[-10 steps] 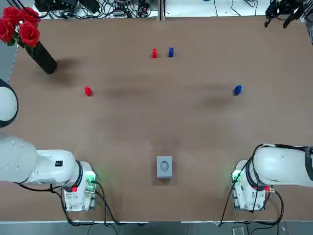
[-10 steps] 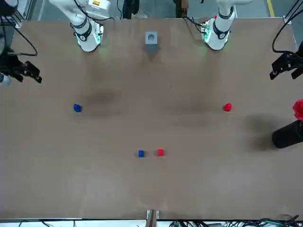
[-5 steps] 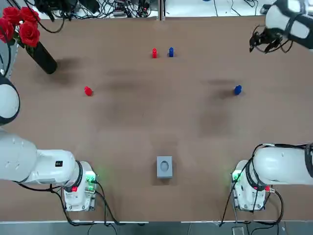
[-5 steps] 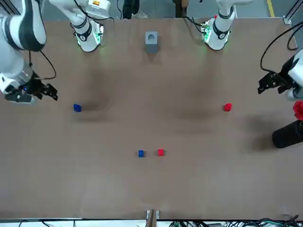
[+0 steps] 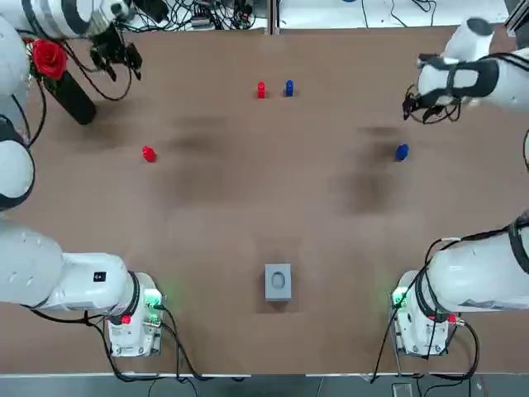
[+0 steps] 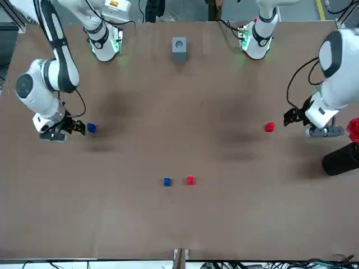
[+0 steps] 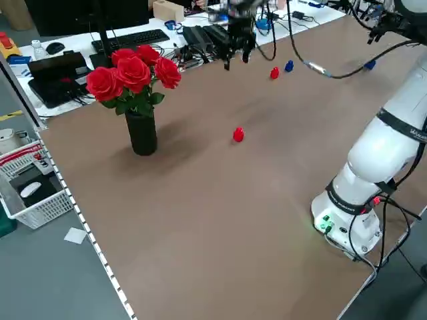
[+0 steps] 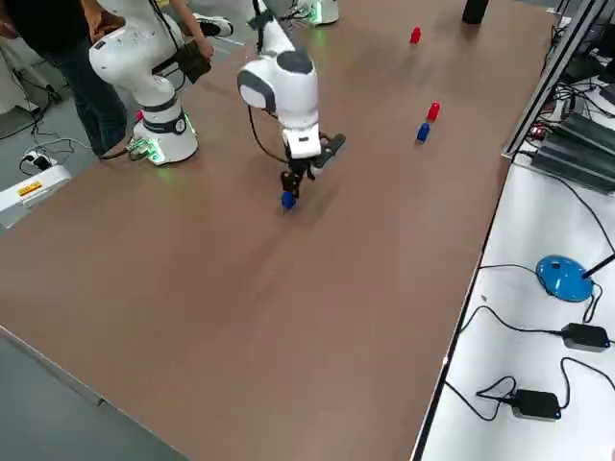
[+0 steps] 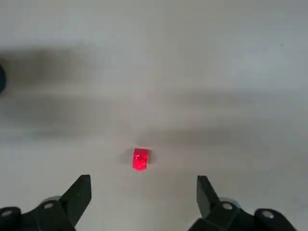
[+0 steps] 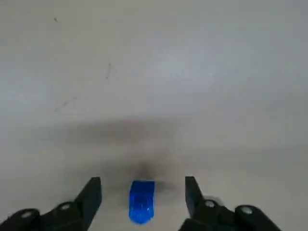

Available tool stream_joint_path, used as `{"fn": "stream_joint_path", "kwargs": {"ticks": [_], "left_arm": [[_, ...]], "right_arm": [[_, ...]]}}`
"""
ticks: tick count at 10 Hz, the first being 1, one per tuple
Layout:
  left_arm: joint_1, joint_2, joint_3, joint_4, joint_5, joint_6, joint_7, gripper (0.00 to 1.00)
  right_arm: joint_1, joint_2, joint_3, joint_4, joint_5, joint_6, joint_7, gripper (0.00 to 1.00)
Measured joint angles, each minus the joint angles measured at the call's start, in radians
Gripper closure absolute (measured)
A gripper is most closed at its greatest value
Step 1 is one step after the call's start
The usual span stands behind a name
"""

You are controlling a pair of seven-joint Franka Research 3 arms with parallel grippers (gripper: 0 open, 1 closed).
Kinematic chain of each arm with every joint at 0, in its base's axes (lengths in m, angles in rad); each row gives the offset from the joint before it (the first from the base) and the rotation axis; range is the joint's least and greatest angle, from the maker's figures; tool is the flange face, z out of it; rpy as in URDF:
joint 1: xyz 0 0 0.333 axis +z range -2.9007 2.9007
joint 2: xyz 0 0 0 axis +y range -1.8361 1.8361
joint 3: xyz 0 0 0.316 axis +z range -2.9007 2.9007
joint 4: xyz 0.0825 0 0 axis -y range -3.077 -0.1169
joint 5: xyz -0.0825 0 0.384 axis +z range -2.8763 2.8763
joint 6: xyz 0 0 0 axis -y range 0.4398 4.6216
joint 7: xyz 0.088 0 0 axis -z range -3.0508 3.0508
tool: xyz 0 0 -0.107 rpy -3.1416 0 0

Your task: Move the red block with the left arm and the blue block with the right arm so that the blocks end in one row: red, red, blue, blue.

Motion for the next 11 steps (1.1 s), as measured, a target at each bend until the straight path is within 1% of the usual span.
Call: {"fn": "stream_joint_path", "kwargs": {"ticks": [1, 2, 3, 4, 5, 6, 7, 11], "left_arm": [[0.0, 0.006, -0.002, -0.071, 0.0, 0.082, 0.0, 0.05], [0.0, 0.015, -0.005, -0.127, 0.0, 0.136, 0.0, 0.05], [0.0, 0.03, -0.01, -0.167, 0.0, 0.178, 0.0, 0.09], [0.0, 0.044, -0.012, -0.196, 0.0, 0.22, 0.0, 0.08], [0.001, 0.058, -0.012, -0.228, 0.0, 0.269, 0.0, 0.1], [0.004, 0.07, -0.012, -0.266, 0.0, 0.322, 0.0, 0.11], [0.005, 0.084, -0.012, -0.298, 0.0, 0.364, 0.0, 0.11], [0.005, 0.157, -0.007, -0.35, 0.0, 0.472, 0.0, 0.19]], "right_arm": [[0.0, 0.017, 0.0, -0.037, 0.0, 0.055, 0.0, 0.24], [0.001, 0.027, 0.0, -0.054, 0.0, 0.073, 0.0, 0.28], [0.002, 0.029, 0.0, -0.065, 0.0, 0.076, 0.0, 0.31], [0.002, 0.029, 0.0, -0.074, 0.0, 0.079, 0.0, 0.34], [0.004, 0.029, 0.0, -0.08, 0.0, 0.081, 0.0, 0.37], [0.008, 0.029, 0.0, -0.084, 0.0, 0.081, 0.001, 0.43], [0.012, 0.03, 0.0, -0.087, 0.0, 0.081, 0.002, 0.44], [0.023, 0.031, 0.0, -0.111, 0.006, 0.081, 0.003, 0.5]]}}
